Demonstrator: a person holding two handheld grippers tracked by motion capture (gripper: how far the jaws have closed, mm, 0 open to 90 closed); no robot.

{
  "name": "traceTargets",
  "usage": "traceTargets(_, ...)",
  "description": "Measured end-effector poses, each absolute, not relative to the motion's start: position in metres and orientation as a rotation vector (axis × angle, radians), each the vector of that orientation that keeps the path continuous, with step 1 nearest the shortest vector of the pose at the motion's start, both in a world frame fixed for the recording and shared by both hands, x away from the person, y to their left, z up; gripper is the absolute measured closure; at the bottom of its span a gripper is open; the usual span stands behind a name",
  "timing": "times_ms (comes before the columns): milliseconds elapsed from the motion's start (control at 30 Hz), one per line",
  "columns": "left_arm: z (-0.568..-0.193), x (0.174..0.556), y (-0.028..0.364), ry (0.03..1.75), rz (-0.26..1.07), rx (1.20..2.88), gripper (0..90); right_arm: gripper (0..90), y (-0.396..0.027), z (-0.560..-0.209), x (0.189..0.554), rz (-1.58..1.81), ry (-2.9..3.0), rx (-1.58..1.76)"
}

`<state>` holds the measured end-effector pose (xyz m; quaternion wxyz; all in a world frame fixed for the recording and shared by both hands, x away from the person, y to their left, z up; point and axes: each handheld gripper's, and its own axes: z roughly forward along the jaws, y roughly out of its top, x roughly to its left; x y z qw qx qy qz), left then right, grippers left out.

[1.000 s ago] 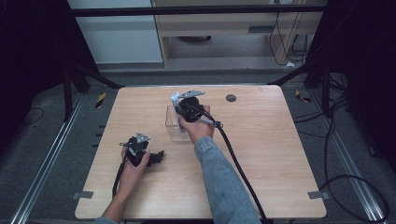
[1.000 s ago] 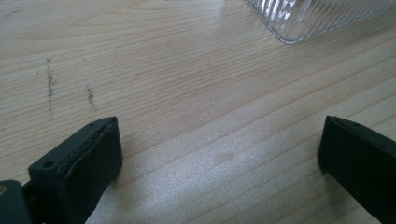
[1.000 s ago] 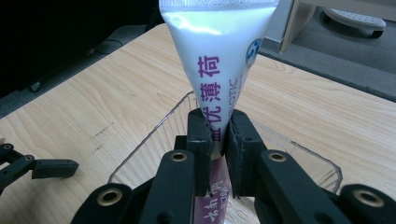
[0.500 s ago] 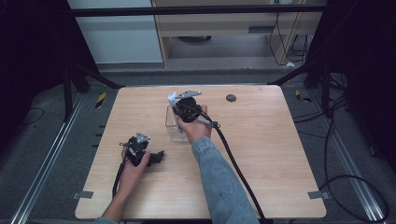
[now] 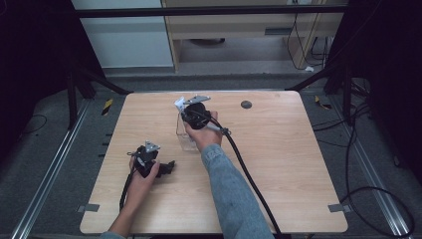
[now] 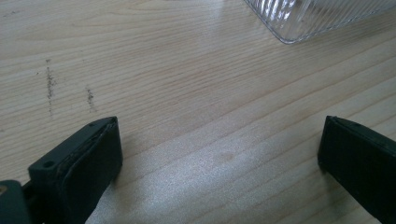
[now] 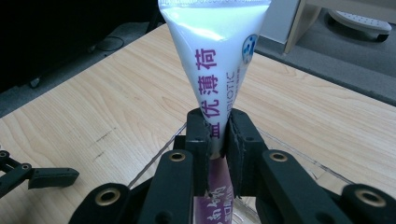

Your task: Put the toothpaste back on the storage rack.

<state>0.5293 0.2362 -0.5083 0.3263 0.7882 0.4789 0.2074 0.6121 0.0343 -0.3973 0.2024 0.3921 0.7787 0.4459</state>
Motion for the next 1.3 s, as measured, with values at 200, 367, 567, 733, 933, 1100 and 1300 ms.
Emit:
traceTargets(200, -0.5083, 0.5293, 0.2362, 1.255, 0.543, 2.065, 0.0, 79.7, 0.0372, -0.3984, 0.6148, 1.241, 2.177, 1.1)
traceTargets(367, -0.5083, 0.5293, 0.2362, 1.254, 0.544, 2.066, 0.0, 79.6, 0.0394, -0.3989, 0.6164, 1.236, 2.18, 1.095)
traceTargets(567, -0.5083, 0.5293, 0.2363, 1.253, 0.544, 2.066, 0.0, 79.4, 0.0415, -0.3994, 0.6176, 1.235, 2.177, 1.101)
traceTargets(733, -0.5083, 0.5294, 0.2363, 1.253, 0.544, 2.067, 0.0, 79.4, 0.042, -0.3995, 0.6181, 1.235, 2.18, 1.101)
traceTargets(933, -0.5083, 0.5293, 0.2363, 1.253, 0.544, 2.067, 0.0, 79.2, 0.0423, -0.4005, 0.6187, 1.239, 2.184, 1.11)
traceTargets(1100, -0.5083, 0.5293, 0.2363, 1.253, 0.544, 2.067, 0.0, 79.1, 0.043, -0.4009, 0.62, 1.24, 2.18, 1.114)
traceTargets(1300, -0.5083, 0.5294, 0.2363, 1.252, 0.544, 2.067, 0.0, 78.8, 0.0434, -0.4011, 0.6204, 1.24, 2.179, 1.114)
